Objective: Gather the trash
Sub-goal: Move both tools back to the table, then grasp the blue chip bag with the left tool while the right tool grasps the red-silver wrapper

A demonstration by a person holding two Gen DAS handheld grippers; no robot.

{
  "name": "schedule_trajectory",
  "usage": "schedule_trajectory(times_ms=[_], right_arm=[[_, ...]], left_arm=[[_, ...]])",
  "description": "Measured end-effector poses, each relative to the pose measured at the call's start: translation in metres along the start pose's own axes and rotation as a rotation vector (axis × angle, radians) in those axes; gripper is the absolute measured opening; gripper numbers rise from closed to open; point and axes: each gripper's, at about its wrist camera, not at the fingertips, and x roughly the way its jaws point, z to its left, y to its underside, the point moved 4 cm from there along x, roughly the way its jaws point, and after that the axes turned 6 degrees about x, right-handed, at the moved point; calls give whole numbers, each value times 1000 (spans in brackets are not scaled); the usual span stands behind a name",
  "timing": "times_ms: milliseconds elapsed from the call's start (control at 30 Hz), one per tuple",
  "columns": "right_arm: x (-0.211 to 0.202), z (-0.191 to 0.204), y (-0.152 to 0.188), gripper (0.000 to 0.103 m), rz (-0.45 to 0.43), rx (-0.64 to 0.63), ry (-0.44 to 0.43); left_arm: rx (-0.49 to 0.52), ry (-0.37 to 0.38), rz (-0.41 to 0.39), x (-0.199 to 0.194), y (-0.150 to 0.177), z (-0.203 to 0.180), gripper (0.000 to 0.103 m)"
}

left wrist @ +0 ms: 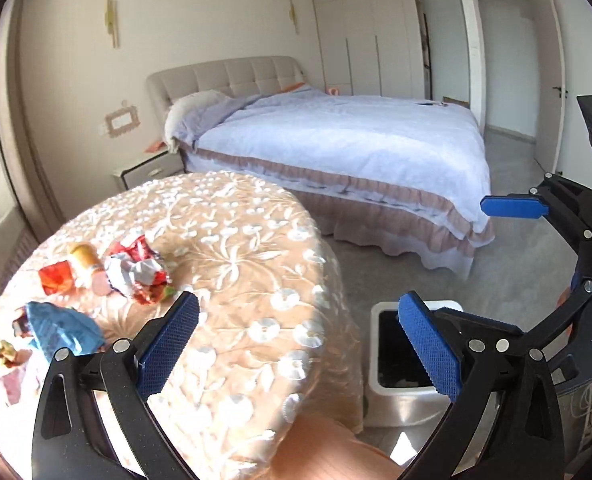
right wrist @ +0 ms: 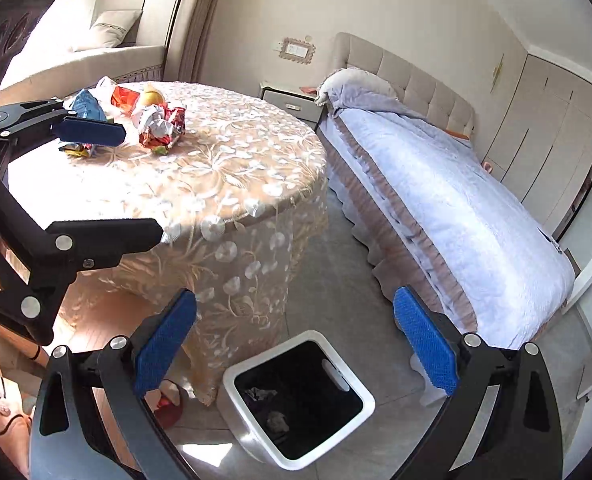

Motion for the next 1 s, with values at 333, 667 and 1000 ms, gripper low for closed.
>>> schedule_trajectory(times_ms=[333,667,1000], right_arm=[[35,79,-72,98,-100,-61,-113],[93,115,-113,98,-73,-56,-156],[149,129,-135,98,29,-31,-224]], left_arm=[[-127,-364,29,-33,20,103,98],[-377,-464,123,-22,52,179,98],[-388,-428,240,25,74,193,98]])
